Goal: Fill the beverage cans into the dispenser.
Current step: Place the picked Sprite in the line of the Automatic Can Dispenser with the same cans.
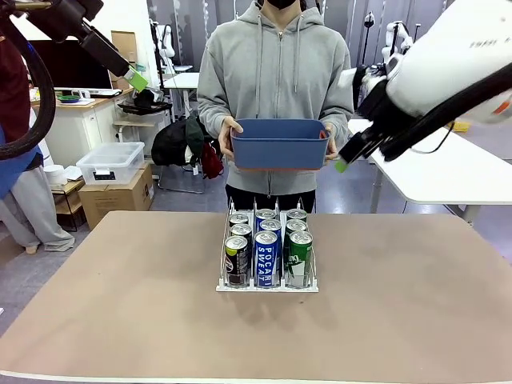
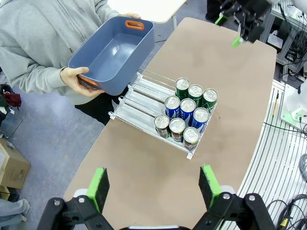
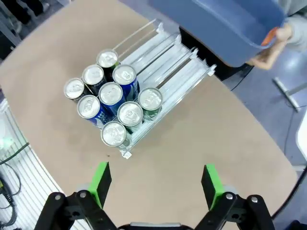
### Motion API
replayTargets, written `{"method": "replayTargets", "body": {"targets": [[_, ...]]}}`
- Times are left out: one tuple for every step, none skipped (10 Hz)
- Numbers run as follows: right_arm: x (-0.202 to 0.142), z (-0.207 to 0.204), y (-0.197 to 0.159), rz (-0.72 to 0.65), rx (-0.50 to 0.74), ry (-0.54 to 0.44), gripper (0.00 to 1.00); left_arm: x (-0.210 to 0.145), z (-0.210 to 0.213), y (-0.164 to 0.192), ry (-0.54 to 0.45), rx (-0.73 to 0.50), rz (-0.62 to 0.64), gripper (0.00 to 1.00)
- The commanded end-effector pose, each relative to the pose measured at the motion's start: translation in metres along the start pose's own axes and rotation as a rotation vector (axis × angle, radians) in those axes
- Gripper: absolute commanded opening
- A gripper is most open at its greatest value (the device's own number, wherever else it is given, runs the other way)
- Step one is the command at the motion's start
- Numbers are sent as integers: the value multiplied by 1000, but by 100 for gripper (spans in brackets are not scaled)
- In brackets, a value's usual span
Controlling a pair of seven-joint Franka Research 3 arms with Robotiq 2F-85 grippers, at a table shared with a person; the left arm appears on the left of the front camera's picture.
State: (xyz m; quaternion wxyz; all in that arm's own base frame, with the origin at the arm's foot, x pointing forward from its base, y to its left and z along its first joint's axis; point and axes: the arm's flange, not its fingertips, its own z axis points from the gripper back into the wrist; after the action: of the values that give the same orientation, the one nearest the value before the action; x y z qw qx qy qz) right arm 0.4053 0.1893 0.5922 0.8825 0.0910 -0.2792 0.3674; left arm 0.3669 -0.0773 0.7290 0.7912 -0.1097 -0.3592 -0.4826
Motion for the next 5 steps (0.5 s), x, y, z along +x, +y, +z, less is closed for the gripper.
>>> {"method": "replayTargets", "body": {"targets": [[16,27,-14,1,28,0,100,-2,0,0,1,0,3,100],[26,45,-23,19,26,6,100,-2,0,0,1,0,3,100],[37,64,-28,42,29,27,100,-2,0,0,1,0,3,100],[42,79,-30,45,44,24,100,-2,0,0,1,0,3,100],[45,93,-34,52,56,26,100,-2,0,0,1,0,3,100]]}}
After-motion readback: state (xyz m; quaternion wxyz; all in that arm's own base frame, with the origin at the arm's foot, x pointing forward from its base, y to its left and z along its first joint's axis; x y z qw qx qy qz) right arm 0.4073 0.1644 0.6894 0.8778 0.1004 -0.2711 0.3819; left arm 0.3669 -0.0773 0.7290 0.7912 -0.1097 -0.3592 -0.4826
